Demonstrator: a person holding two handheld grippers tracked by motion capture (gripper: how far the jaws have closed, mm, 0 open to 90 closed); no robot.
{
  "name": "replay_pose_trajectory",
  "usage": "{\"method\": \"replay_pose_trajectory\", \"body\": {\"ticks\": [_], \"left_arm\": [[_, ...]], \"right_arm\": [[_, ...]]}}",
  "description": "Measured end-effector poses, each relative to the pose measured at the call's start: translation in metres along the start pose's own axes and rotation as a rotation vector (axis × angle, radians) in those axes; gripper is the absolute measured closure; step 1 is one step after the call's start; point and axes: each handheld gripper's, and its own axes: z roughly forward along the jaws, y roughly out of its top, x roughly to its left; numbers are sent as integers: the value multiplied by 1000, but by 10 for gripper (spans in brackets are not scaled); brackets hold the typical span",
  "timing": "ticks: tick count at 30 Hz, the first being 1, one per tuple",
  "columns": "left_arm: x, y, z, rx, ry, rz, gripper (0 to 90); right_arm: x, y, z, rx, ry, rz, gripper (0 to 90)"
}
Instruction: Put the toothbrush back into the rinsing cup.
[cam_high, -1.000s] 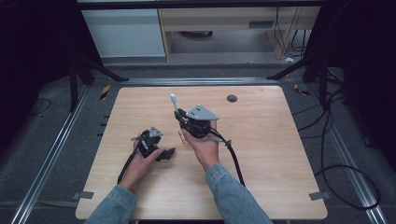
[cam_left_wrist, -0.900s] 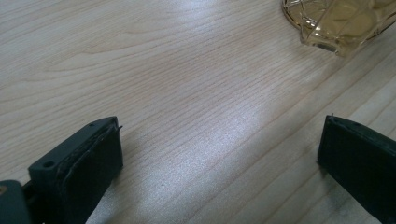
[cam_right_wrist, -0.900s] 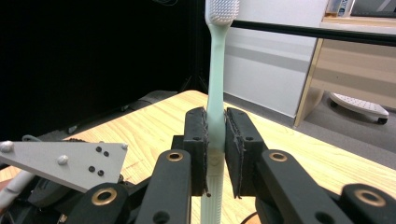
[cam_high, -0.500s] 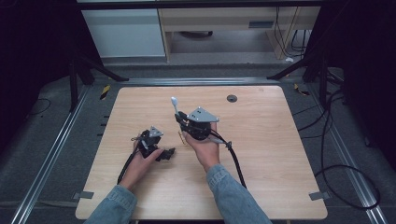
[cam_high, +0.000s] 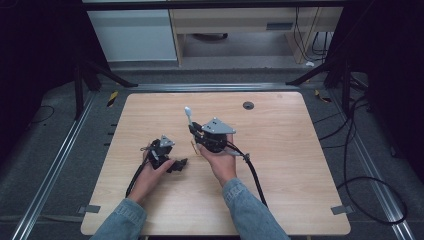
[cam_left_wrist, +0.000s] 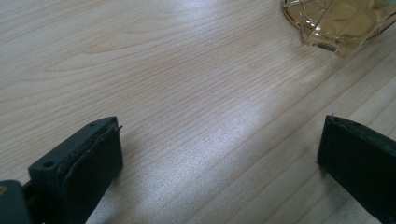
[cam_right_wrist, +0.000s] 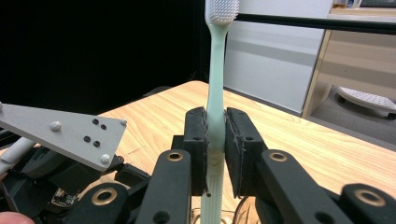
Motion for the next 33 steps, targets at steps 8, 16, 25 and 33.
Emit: {"method": "replay_pose_trajectory", "body": {"ticks": [8,16,25,33], "left_arm": [[0,0,0,0,0,0,0],[0,0,0,1,-1,-3,0],[0,0,0,1,-2,-3,0],[0,0,0,4,-2,1,0]], "right_arm": [[0,-5,0,-13,5,5,793],[1,-10,-1,-42,8,11,793],[0,-16,-1,-55,3,10,794],[-1,-24,0,-62,0,18,793]]}}
